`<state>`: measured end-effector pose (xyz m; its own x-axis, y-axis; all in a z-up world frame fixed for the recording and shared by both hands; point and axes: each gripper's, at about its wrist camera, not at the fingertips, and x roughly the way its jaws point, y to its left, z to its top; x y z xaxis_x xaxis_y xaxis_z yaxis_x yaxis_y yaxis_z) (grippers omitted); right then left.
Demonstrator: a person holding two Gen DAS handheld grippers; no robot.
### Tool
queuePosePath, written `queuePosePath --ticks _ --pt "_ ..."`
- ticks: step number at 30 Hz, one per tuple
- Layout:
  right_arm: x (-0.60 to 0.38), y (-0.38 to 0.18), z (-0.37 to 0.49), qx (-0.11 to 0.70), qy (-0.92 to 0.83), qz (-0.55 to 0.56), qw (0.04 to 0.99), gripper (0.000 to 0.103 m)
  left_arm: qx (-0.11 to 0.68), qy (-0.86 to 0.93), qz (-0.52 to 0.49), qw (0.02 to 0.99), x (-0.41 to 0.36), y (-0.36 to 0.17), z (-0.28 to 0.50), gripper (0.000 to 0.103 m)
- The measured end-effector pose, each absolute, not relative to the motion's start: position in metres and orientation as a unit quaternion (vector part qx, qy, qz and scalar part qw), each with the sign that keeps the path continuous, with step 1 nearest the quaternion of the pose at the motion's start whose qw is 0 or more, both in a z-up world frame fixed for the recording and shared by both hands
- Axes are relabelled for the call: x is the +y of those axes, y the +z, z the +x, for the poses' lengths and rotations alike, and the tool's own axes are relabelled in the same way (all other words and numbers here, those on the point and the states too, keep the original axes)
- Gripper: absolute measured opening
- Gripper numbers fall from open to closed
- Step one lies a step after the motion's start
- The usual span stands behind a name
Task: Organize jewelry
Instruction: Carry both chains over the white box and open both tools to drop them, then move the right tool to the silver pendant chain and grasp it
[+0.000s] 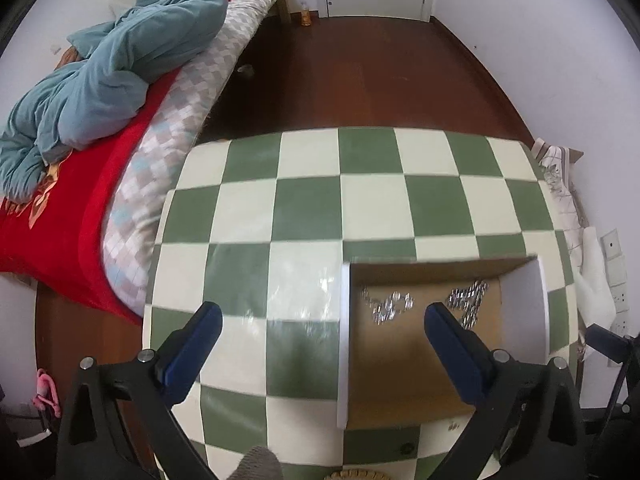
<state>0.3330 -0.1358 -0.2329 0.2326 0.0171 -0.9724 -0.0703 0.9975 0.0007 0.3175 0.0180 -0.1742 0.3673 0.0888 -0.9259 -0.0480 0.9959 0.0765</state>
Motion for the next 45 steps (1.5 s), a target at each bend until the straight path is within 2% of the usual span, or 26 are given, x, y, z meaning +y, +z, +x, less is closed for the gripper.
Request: queuePosePath --ticks 9,29,36,38,40,45 --pt "-0.139 -0.231 0.296 0.604 0.017 -0.006 0.797 0.102 0.538 0.064 0.015 0.84 0.025 -0.163 0.278 0.103" --pt "-0.14 -0.128 0.199 0.495 0.014 0.003 0.869 0.102 0.453 0.069 0.009 0.889 0.037 -0.085 0.177 0.103" --pt "-0.173 -0.122 0.164 0.489 0.009 0.046 0.871 0.102 0.445 0.073 0.004 0.893 0.04 -0.083 0.149 0.103" --pt "-0.189 -0.129 0.156 0.494 0.0 0.059 0.868 0.099 0.454 0.07 0.007 0.888 0.036 -0.095 0.147 0.103" --pt "-0.209 -0.141 0.15 0.498 -0.014 0.07 0.864 0.087 0.472 0.067 0.012 0.879 0.03 -0.112 0.149 0.103" --pt "-0.261 -0.191 0.152 0.531 -0.045 0.105 0.839 0.069 0.517 0.055 0.027 0.854 0.012 -0.16 0.161 0.103"
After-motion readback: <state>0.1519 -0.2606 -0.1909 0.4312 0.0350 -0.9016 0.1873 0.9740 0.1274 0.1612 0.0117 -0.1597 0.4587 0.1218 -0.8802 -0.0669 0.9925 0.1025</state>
